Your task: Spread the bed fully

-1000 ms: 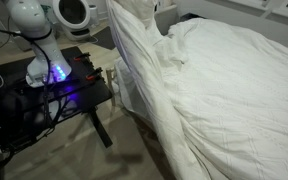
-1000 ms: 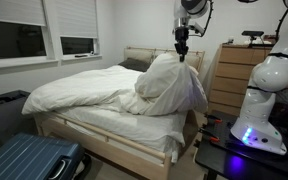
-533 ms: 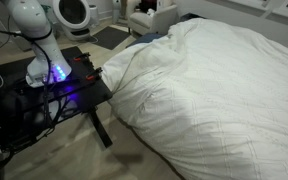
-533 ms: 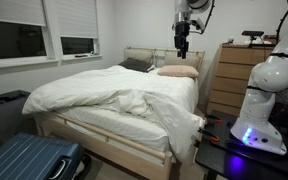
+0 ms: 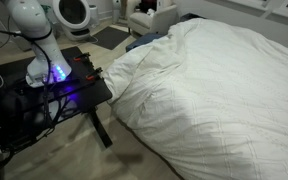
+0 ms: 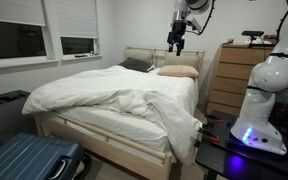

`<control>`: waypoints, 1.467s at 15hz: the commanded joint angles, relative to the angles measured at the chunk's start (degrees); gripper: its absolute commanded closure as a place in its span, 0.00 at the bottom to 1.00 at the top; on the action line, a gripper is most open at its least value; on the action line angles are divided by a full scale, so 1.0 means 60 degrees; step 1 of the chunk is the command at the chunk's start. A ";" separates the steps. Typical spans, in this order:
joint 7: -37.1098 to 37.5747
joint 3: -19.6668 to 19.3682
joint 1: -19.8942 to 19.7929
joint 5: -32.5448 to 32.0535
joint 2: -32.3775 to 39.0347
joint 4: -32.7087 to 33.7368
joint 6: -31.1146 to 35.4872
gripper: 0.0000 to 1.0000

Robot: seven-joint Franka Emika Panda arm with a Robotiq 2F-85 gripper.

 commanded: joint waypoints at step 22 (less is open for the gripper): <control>-0.4109 -0.1481 -0.0913 0.1383 0.3883 0.0419 0.6263 0.00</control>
